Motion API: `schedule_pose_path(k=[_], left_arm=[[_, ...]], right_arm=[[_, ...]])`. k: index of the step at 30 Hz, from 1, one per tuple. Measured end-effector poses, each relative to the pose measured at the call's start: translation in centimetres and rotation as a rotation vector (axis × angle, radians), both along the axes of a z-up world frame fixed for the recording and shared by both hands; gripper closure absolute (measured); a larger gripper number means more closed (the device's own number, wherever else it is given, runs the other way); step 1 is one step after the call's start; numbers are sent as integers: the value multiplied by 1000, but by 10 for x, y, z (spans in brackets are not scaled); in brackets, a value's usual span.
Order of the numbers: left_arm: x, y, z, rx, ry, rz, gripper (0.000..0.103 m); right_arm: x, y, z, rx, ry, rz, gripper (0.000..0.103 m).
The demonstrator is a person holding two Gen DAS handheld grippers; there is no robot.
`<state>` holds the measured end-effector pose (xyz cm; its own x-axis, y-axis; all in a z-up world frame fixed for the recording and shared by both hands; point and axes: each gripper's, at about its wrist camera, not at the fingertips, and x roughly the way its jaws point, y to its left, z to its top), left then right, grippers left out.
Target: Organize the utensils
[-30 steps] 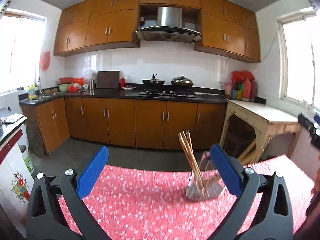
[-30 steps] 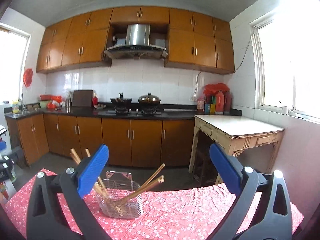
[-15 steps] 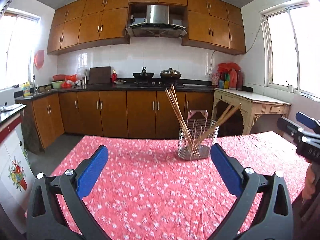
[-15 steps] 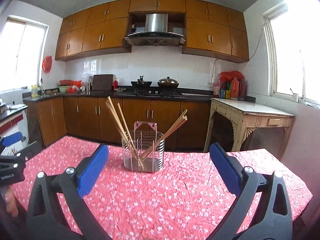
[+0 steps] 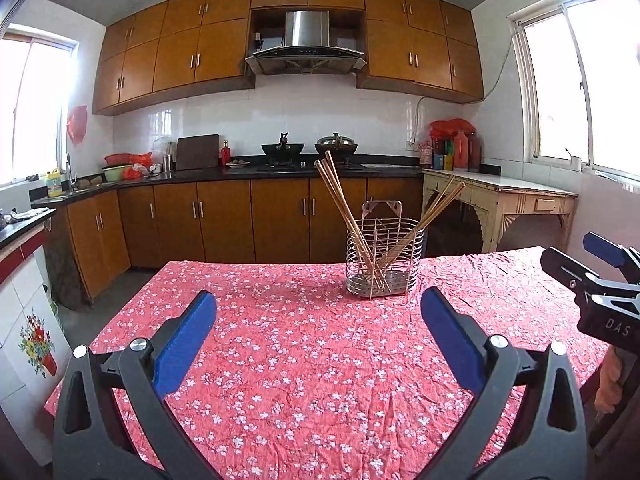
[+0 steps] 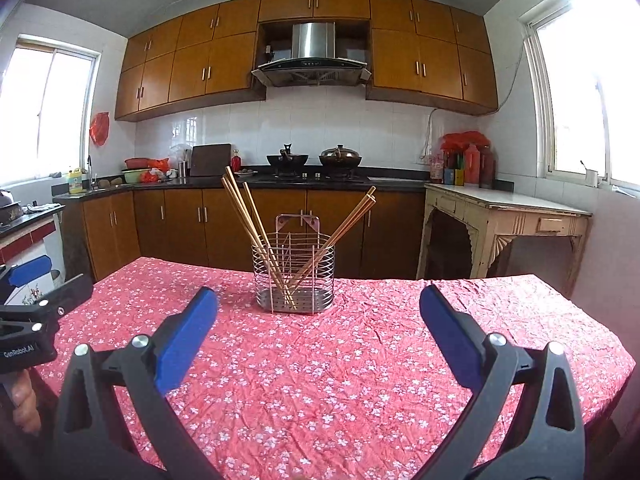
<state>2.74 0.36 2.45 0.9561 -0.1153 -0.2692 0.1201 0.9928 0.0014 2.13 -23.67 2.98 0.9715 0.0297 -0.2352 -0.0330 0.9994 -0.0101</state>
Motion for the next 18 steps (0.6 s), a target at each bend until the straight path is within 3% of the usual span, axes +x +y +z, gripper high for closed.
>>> schedule_pose_path(k=[13, 18], left_arm=[[-5, 5, -10, -51, -2, -13, 2], [-9, 3, -11, -37, -22, -8, 2]], right_arm=[[-12, 9, -12, -37, -42, -7, 4], [-14, 9, -14, -34, -51, -11, 4]])
